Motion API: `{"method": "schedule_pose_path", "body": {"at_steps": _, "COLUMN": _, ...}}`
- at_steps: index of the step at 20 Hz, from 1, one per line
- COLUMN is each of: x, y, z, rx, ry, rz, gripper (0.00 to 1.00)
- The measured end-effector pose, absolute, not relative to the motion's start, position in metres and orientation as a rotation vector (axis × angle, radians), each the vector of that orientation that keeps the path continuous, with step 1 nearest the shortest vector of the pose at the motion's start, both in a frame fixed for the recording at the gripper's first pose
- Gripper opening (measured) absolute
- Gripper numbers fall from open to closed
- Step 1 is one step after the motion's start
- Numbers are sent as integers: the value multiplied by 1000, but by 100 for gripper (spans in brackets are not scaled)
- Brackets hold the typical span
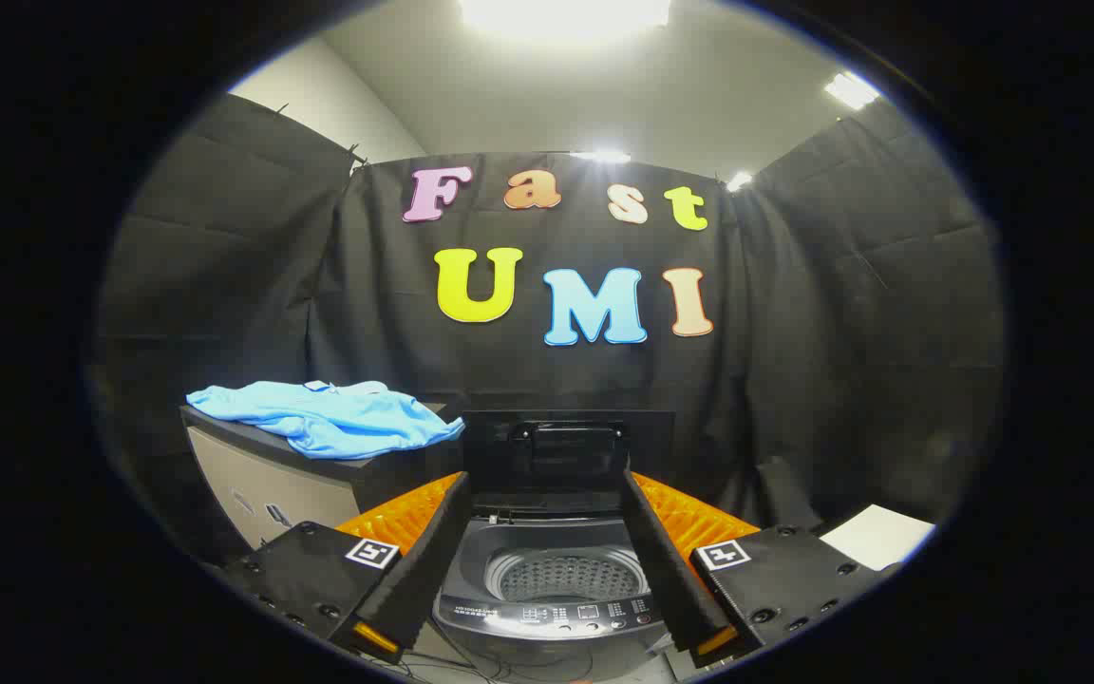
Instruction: Put the clothes into the washing machine and then close the washing machine lid.
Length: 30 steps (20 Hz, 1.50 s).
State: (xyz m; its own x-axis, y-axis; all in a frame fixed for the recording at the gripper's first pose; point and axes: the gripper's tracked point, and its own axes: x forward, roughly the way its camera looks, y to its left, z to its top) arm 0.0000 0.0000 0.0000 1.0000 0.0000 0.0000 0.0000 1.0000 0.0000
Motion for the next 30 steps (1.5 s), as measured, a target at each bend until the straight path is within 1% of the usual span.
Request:
{"method": "schedule_pose_path", "body": {"at_steps": 23, "x": -3, "y": 10, "z": -4, "rx": 21, "ry": 9, "rz": -2, "gripper": 98}}
{"method": "schedule_pose_path", "body": {"at_steps": 30, "x": 9, "y": 32, "z": 13, "rx": 12, "ry": 13, "rz": 50, "gripper": 98}}
